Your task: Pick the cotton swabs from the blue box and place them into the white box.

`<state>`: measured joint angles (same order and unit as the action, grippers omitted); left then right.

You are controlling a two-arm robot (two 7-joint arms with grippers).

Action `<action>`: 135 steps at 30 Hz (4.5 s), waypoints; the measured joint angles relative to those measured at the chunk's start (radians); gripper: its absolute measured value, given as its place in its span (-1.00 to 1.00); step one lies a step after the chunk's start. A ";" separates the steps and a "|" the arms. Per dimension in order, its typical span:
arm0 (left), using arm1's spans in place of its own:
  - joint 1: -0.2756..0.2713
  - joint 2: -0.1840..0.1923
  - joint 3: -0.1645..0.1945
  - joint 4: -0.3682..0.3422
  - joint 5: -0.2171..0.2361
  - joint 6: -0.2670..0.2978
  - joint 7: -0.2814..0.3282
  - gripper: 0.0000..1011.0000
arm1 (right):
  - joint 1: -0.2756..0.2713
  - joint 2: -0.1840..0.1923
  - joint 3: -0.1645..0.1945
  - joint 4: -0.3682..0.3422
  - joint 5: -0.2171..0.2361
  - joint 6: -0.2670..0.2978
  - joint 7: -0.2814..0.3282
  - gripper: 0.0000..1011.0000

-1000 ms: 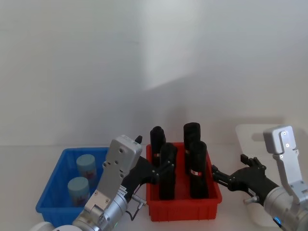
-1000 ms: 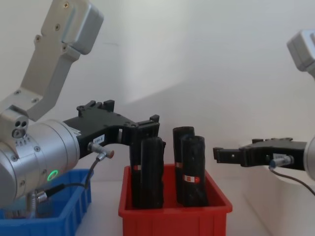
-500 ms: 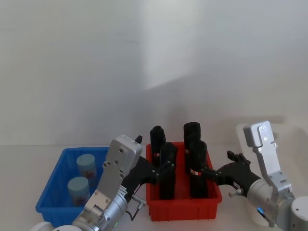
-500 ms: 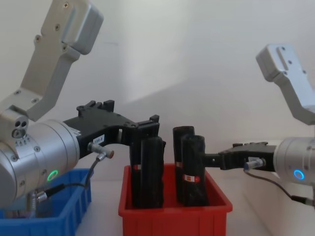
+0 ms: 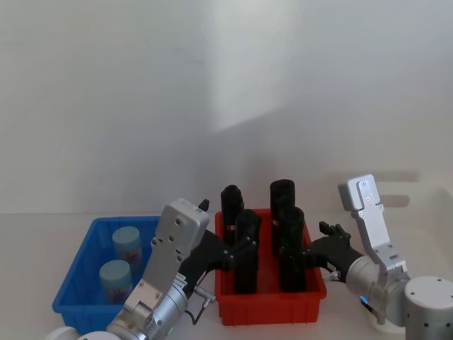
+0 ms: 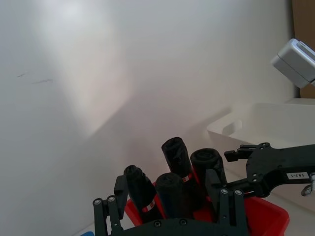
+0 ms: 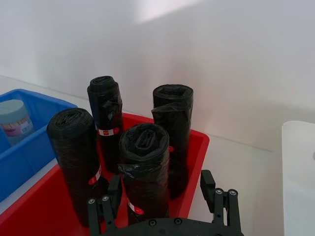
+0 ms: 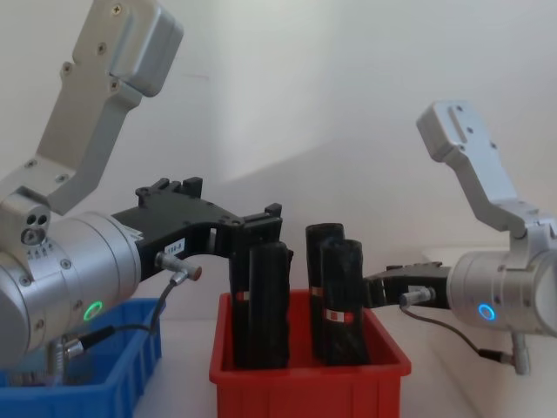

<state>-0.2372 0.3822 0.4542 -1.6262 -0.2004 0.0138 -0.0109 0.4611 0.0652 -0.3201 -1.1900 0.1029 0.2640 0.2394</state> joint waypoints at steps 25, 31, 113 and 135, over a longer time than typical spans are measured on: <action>0.000 0.000 0.000 0.000 0.000 0.000 0.000 0.98 | 0.103 -0.052 -0.012 0.179 0.005 -0.030 0.053 0.89; 0.000 0.000 0.000 0.000 0.000 0.000 0.000 0.98 | 0.113 -0.058 -0.014 0.197 0.008 -0.034 0.059 0.65; 0.000 0.000 0.000 0.000 0.000 0.000 0.000 0.98 | -0.293 0.191 0.116 -0.562 0.032 0.070 -0.328 -0.28; 0.000 0.000 0.000 0.000 0.000 0.000 0.000 0.98 | -0.248 0.206 0.167 -0.367 0.094 -0.072 -0.246 -0.28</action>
<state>-0.2372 0.3821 0.4542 -1.6262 -0.2004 0.0138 -0.0110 0.2128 0.2712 -0.1535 -1.5571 0.1972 0.1922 -0.0065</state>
